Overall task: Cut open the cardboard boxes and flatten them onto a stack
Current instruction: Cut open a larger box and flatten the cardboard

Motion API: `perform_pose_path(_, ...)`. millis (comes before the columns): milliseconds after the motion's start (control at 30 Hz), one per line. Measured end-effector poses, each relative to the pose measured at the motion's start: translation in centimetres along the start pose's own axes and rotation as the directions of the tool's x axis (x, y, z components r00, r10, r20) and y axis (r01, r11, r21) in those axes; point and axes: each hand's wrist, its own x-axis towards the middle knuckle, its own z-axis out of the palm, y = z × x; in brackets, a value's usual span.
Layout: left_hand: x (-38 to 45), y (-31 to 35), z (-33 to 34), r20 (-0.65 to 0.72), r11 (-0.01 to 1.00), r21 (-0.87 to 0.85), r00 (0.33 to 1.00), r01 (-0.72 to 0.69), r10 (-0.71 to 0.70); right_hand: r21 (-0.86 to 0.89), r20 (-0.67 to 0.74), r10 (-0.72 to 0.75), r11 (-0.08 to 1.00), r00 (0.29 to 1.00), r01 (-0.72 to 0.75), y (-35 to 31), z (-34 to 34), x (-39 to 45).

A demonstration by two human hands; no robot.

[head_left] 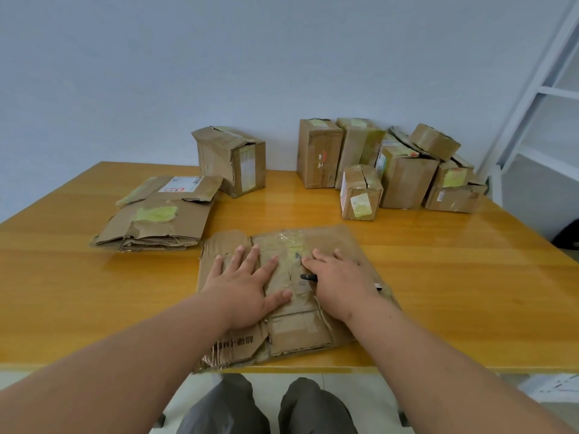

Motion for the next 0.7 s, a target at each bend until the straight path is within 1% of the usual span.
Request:
perform_pose_path(133,-0.2,-0.4,0.2,-0.02,1.0,0.008,0.999,-0.028,0.028,0.005,0.01,0.028,1.0,1.0,-0.028,-0.1,0.0,-0.2)
perform_pose_path(267,-0.3,-0.7,0.0,-0.007,0.998,-0.005,0.998,-0.066,0.066,0.036,0.049,0.03,0.999,0.998,-0.032,-0.1,-0.7,-0.3)
perform_pose_path(333,-0.6,-1.2,-0.2,0.01,0.996,-0.029,0.996,-0.088,0.088,0.056,0.036,0.025,0.998,0.999,-0.027,-0.1,-1.2,-0.7)
perform_pose_path(400,-1.0,-1.6,-0.4,0.021,0.995,-0.068,0.997,-0.079,0.08,0.08,-0.006,0.044,0.996,0.999,-0.043,0.2,-1.6,-1.2)
perform_pose_path(467,-1.5,-1.8,-0.4,0.015,0.99,-0.138,1.0,-0.013,0.015,0.083,-0.058,0.105,0.992,0.993,-0.1,0.7,-1.9,-1.5)
perform_pose_path(533,-2.1,-1.9,-0.4,0.008,0.965,-0.228,0.991,0.131,-0.133,0.064,-0.077,0.212,0.976,0.974,-0.208,1.5,-2.1,-1.8)
perform_pose_path(600,-2.8,-2.1,-0.6,0.019,0.91,-0.303,0.956,0.284,-0.292,0.06,-0.041,0.311,0.949,0.95,-0.308,2.0,-2.4,-2.2)
perform_pose_path(633,-3.1,-2.1,-0.8,0.026,0.89,-0.317,0.941,0.328,-0.338,0.063,-0.016,0.344,0.937,0.939,-0.342,2.1,-2.5,-2.4)
perform_pose_path(700,-3.6,-1.9,-1.4,0.023,0.875,-0.331,0.93,0.353,-0.366,0.06,0.018,0.362,0.93,0.932,-0.363,2.2,-2.7,-2.6)
